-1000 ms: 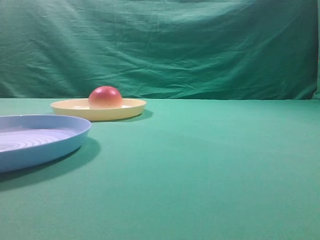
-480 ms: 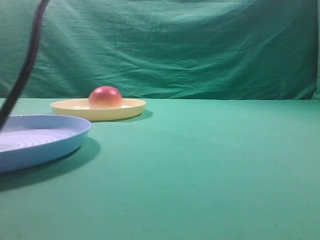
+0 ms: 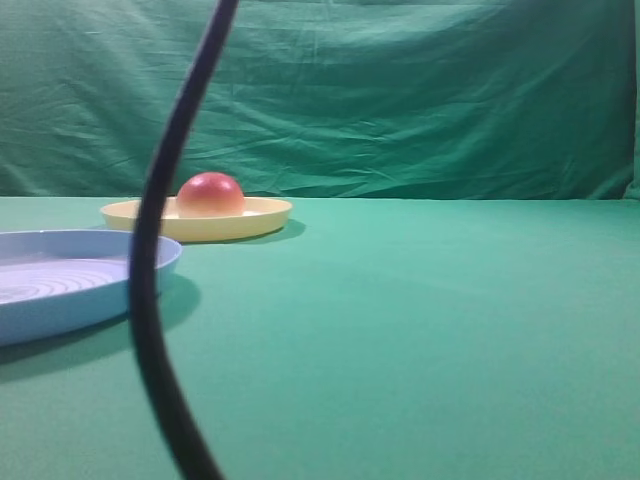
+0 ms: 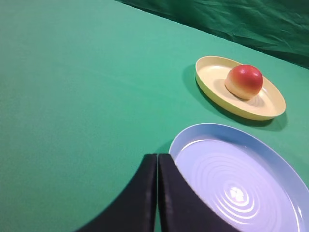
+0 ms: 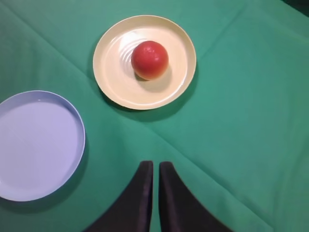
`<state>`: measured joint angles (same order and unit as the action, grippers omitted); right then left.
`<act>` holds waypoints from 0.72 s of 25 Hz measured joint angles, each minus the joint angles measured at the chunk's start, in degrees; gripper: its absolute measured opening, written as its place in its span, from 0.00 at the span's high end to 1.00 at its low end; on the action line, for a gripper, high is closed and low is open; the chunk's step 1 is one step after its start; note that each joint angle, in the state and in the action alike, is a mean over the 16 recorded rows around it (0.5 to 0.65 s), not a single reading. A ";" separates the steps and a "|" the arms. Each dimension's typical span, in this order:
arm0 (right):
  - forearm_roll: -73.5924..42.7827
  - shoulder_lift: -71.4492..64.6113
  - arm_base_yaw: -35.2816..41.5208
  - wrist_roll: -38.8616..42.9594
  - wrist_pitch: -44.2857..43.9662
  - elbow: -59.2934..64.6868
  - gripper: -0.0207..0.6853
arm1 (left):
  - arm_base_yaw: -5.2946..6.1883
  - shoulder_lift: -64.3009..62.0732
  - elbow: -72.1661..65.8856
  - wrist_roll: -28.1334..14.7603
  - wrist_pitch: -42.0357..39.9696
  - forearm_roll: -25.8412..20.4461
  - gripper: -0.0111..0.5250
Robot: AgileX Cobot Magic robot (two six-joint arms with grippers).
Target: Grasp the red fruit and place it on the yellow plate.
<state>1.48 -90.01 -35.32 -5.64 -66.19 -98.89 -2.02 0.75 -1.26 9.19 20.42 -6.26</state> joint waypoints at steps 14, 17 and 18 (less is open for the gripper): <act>-5.67 22.30 6.34 6.25 18.82 29.79 0.97 | 0.00 0.00 0.00 0.00 0.00 0.00 0.98; -5.36 26.84 10.10 6.88 23.06 35.39 0.97 | 0.00 0.00 0.00 0.00 0.00 0.00 0.98; -5.20 28.36 11.50 7.08 24.39 37.18 0.97 | 0.00 0.00 0.00 0.00 0.00 0.00 0.98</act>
<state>-3.72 -61.66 -23.82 1.44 -41.80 -61.71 -2.02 0.75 -1.26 9.19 20.42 -6.26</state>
